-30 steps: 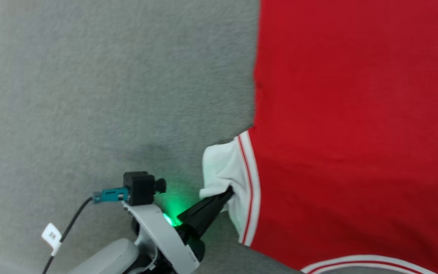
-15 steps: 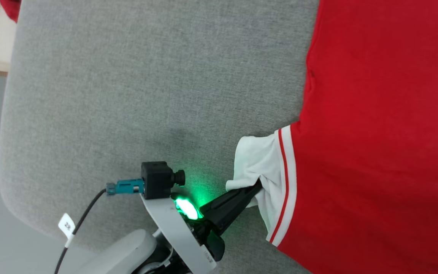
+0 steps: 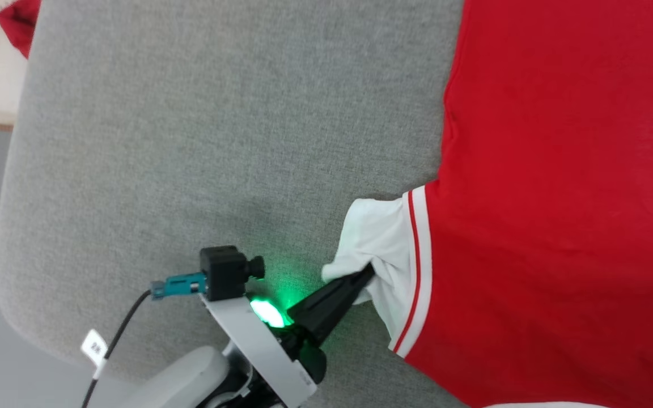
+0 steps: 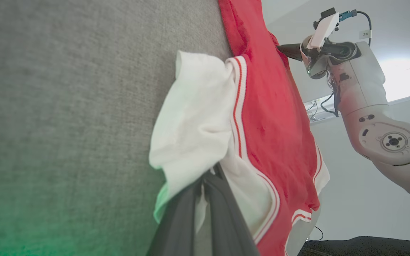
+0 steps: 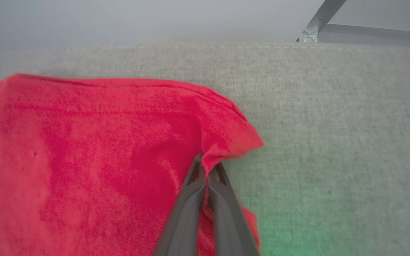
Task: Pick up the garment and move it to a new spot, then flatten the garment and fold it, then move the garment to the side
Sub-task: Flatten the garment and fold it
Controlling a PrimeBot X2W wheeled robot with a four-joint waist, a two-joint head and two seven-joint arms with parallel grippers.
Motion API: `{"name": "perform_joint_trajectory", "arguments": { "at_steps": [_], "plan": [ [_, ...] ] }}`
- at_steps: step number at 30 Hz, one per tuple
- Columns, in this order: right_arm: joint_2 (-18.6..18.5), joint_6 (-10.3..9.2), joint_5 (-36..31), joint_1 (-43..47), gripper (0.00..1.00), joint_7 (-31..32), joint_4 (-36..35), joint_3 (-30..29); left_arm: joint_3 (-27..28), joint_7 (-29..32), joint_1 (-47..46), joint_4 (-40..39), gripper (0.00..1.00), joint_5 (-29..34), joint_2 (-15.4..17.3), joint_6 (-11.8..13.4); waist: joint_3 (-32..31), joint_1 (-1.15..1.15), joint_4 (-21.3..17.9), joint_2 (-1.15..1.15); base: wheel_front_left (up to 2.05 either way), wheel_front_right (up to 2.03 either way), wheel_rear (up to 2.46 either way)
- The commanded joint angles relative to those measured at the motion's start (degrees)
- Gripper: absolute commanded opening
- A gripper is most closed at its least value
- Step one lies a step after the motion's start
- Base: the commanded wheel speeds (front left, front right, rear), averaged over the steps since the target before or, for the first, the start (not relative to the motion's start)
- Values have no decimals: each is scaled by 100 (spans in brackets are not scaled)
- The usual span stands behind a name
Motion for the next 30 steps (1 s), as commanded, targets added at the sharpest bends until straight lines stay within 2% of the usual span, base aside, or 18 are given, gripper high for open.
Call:
{"name": "perform_joint_trajectory", "arguments": {
  "at_steps": [1,5,9,12,16,19,22,30],
  "plan": [
    [4,2,257,496,0,33,24,221,136,-35,179,480,0,23,352,249,-451,0,-193,0,0,0,0],
    [-347,2,1075,1285,0,-2,-659,669,104,-58,341,285,0,-47,355,325,-900,0,-408,0,0,0,0],
    [-701,1,1827,2231,0,117,-1480,830,113,-85,499,149,0,-138,406,424,-1343,0,-651,0,0,0,0],
    [-915,0,2255,3070,0,257,-2084,808,139,-104,658,66,0,-203,493,513,-1641,0,-859,0,0,0,0],
    [-1013,-1,2680,4170,0,455,-2878,615,115,-87,826,-37,0,-192,629,673,-1930,0,-1177,0,0,0,0],
    [-950,-1,2861,4992,0,594,-3433,382,105,-64,878,-119,0,-154,719,780,-2011,0,-1392,0,0,0,0],
    [-724,-1,2853,5797,0,776,-3948,161,102,-40,908,-170,0,-149,765,839,-2064,0,-1599,0,0,0,0],
    [221,-1,2562,7402,0,1158,-5316,-218,124,27,845,-247,0,-138,862,946,-2000,0,-2003,0,0,0,0]
  ]
}}
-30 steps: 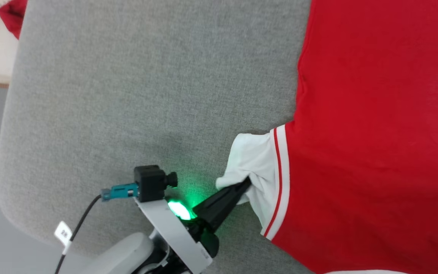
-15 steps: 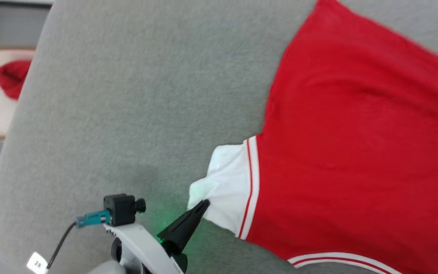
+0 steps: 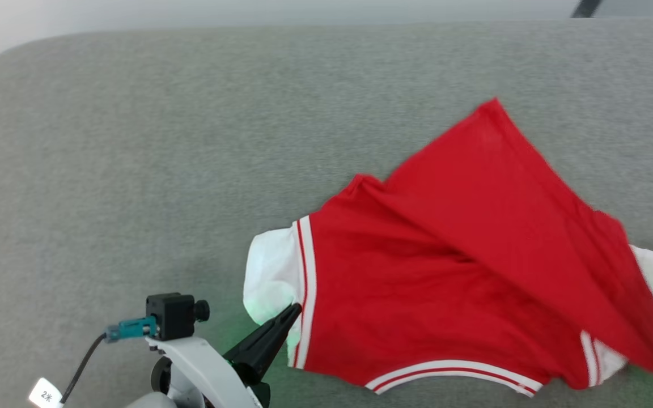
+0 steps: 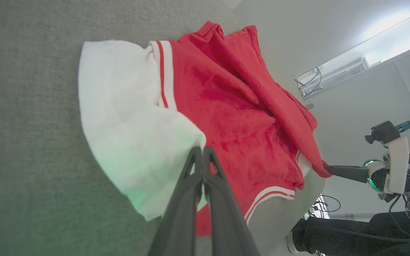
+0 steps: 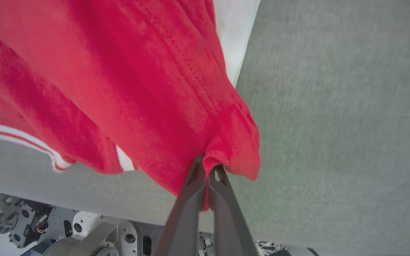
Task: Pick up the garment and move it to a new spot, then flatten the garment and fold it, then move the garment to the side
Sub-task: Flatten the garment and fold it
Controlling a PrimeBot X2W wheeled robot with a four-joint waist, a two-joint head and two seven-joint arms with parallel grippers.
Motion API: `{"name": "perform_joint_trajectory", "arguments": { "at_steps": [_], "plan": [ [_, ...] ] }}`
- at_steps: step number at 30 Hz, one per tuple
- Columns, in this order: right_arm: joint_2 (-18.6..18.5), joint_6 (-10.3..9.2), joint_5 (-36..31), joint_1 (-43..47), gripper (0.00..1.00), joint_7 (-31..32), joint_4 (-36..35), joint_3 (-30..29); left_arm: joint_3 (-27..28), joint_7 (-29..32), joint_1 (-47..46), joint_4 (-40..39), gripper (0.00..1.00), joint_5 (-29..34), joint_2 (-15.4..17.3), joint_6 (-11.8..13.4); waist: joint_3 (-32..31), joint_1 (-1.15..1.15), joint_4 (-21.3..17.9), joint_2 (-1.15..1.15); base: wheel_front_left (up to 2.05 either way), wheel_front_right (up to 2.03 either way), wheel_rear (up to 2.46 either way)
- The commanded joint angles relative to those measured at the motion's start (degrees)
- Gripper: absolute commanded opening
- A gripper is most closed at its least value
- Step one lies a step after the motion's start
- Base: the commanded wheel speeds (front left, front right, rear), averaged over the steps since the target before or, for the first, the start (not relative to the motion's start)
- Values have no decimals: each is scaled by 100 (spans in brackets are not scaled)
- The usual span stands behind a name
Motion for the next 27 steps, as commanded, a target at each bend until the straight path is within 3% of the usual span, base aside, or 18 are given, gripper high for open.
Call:
{"name": "perform_joint_trajectory", "arguments": {
  "at_steps": [1,5,12,13,14,22,27],
  "plan": [
    [125,-4,-117,254,0,46,-161,-71,0,19,-34,-8,0,47,18,25,-54,0,-274,0,0,0,0],
    [436,-4,-208,668,0,80,-460,-12,16,35,-57,21,0,48,36,15,-17,0,-344,0,0,0,0],
    [667,-4,-306,787,0,-224,-469,192,36,34,-41,73,0,13,54,-4,4,0,-408,0,0,0,0],
    [680,-4,-346,737,35,-327,-457,183,41,39,-41,85,0,5,61,-11,2,0,-414,0,0,0,0],
    [677,-4,-384,689,100,-407,-455,168,47,34,-41,91,0,-6,67,-18,-1,0,-415,0,0,0,0],
    [447,-4,-355,302,100,-459,-1006,-256,5,38,-75,156,0,21,-24,-69,-43,0,-260,0,0,0,0],
    [89,-4,-410,-437,100,-335,-1204,-383,-44,21,-133,240,0,53,-175,-136,-14,0,-24,0,0,0,0]
  ]
}}
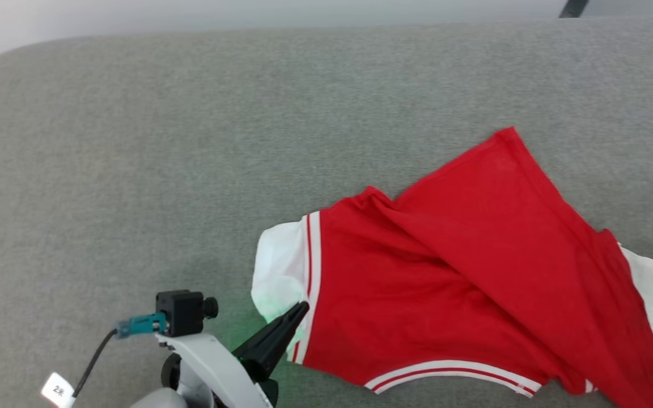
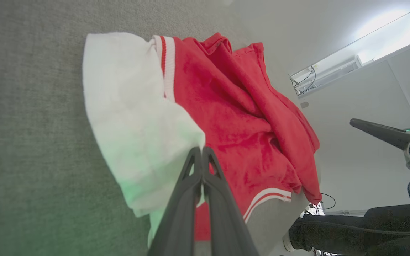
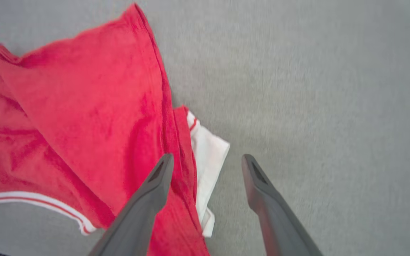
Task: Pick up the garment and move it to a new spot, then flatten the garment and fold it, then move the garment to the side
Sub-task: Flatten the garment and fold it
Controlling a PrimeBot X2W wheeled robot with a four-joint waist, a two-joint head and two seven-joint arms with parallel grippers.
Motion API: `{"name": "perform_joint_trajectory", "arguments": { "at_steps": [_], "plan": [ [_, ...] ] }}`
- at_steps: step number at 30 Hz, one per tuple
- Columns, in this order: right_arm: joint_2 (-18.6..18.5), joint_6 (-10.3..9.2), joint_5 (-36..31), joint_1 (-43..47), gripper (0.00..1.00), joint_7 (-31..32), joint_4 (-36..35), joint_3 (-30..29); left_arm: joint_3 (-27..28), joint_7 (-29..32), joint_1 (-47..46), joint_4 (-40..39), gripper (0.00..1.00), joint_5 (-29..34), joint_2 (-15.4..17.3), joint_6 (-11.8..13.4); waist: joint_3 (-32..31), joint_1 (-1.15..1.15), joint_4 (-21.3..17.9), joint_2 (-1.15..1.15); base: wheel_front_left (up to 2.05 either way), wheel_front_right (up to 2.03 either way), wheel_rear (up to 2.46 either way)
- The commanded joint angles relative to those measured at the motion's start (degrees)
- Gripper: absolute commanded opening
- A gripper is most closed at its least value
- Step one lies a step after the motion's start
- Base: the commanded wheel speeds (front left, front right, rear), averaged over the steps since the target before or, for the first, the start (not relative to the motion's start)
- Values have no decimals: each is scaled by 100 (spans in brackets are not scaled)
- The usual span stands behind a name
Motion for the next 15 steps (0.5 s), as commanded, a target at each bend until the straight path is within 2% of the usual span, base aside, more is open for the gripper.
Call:
{"name": "perform_joint_trajectory", "arguments": {
  "at_steps": [1,4,7,15],
  "plan": [
    [-40,-4,-34,-242,100,-55,45,67,-6,-17,-54,32,0,43,-43,-56,37,0,144,0,0,0,0],
    [-221,-5,-158,-974,100,-97,347,458,-27,-16,-105,111,0,66,-135,-113,109,0,310,0,0,0,0],
    [-211,-4,-250,-1804,100,-166,850,944,-62,-3,-182,163,0,79,-243,-157,210,0,497,0,0,0,0],
    [-155,-5,-345,-3442,100,-205,2653,1951,-92,32,-422,305,0,146,-448,-270,588,0,992,0,0,0,0]
  ]
}}
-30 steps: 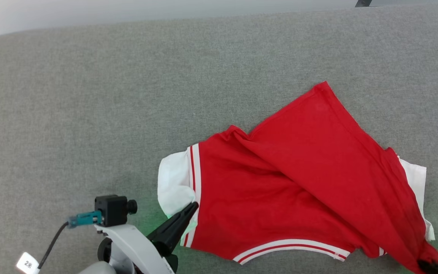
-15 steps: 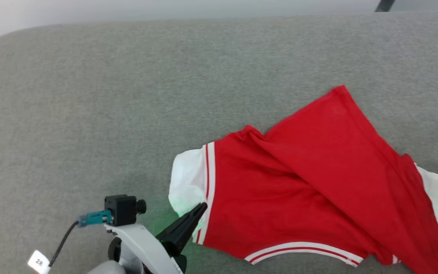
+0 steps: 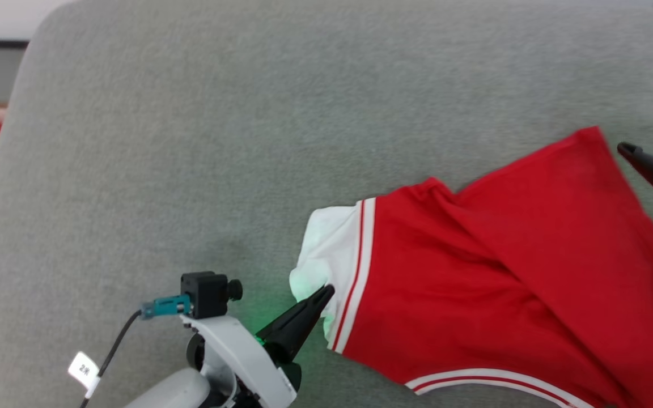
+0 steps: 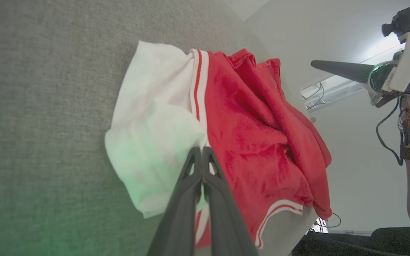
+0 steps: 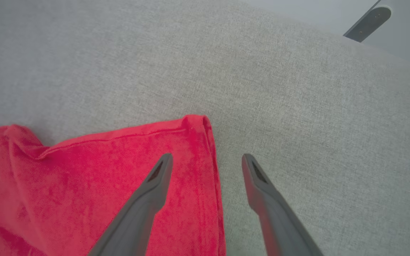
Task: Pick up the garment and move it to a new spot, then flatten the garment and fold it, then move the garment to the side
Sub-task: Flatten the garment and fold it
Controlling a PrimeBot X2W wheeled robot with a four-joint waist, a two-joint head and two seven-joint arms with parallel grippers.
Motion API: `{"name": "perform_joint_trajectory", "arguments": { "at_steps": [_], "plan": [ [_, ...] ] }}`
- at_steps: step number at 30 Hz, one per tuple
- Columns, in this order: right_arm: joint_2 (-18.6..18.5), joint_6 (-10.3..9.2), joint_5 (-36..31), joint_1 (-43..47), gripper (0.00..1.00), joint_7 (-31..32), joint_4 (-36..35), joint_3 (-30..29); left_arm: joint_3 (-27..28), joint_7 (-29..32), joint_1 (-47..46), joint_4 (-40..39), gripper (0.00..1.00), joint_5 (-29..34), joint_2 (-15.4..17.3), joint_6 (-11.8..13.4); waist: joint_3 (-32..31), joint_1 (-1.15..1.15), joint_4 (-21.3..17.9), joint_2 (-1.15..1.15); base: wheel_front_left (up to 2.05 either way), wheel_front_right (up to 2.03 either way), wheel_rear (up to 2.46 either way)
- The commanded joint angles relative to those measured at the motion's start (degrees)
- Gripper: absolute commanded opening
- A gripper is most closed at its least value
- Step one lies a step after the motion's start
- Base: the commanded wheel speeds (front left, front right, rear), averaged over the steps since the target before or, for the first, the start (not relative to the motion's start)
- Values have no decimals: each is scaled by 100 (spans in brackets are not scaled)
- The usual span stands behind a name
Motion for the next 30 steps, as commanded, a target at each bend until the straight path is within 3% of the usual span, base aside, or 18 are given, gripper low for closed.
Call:
{"name": "perform_joint_trajectory", "arguments": {
  "at_steps": [1,10,11,12,13,14,21,30],
  "plan": [
    [-28,-6,-53,-141,100,-56,216,83,-9,12,-84,27,0,29,-44,-50,283,0,287,0,0,0,0],
    [-272,-5,-7,-558,100,-206,1550,841,-25,-46,-255,320,0,89,-249,-253,558,0,553,0,0,0,0],
    [-271,-5,47,-510,94,-167,1633,937,-25,-56,-264,347,0,81,-253,-252,565,0,554,0,0,0,0],
    [-290,-5,111,-486,49,-116,1682,1031,-20,-60,-271,372,0,79,-255,-262,568,0,549,0,0,0,0],
    [-304,-5,179,-466,28,-95,1709,1099,-12,-69,-277,397,0,73,-257,-268,568,0,537,0,0,0,0],
    [-291,-5,253,-462,0,-110,1737,1131,-4,-82,-274,415,0,70,-248,-273,561,0,515,0,0,0,0],
    [-257,-5,466,-548,0,-562,1836,1152,44,-130,-267,467,0,77,-195,-292,358,0,318,0,0,0,0],
    [155,-6,495,-904,0,-2592,2516,330,522,-240,-765,662,0,56,129,-347,-405,0,67,0,0,0,0]
  ]
}}
